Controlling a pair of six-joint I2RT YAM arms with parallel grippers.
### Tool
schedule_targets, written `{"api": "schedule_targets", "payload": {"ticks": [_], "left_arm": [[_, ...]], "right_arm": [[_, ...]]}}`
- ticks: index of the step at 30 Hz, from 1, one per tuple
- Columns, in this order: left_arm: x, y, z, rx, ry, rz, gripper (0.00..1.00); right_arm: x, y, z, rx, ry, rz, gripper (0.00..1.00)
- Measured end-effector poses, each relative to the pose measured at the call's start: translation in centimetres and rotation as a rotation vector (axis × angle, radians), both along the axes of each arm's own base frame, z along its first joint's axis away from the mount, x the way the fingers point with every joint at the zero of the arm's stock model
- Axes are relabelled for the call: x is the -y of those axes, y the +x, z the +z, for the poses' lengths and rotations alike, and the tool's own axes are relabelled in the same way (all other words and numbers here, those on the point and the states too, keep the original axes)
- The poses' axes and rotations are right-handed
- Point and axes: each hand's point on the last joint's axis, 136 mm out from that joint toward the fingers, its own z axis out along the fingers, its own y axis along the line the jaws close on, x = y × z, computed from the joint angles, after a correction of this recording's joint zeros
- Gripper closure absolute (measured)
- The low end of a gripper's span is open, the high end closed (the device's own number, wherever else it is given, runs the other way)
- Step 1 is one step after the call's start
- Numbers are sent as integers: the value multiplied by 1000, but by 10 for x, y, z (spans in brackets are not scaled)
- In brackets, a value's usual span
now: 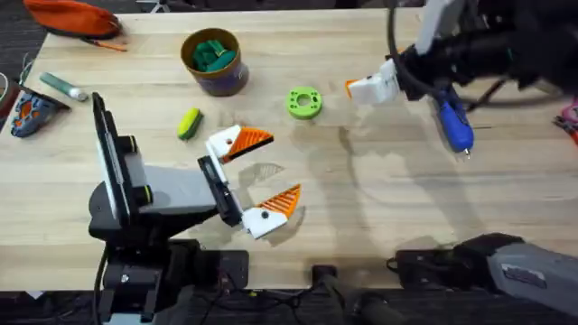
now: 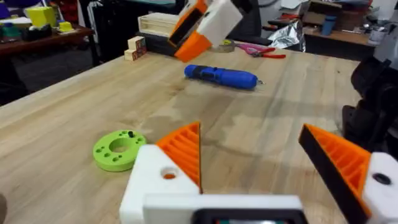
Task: Pick up the gripper from the table and insert it into the empty holder that is missing its gripper. Then pick up a screw, insert it into the mounting hole, and use the screwdriver to tighten it. Finally, clean up the table by picking up the vegetable and placing it into the bucket.
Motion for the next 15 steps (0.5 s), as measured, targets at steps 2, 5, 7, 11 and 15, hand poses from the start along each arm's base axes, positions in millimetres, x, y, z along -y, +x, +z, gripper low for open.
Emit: {"api": "schedule_targets", "payload": {"ticks": [2,5,7,11,15], "left_arm": [[0,0,0,0,0,0,15],[0,0,0,0,0,0,15],[0,0,0,0,0,0,15],[0,0,0,0,0,0,15],[0,0,0,0,0,0,15]], "right_arm": [[-4,5,-3,-50,-33,29,21],[-12,17,-6,-119,-84,82,20],[-18,27,-6,-144,-117,112,21],[-30,47,-3,-171,-194,164,26],[-45,62,-1,-182,-242,213,25]]}}
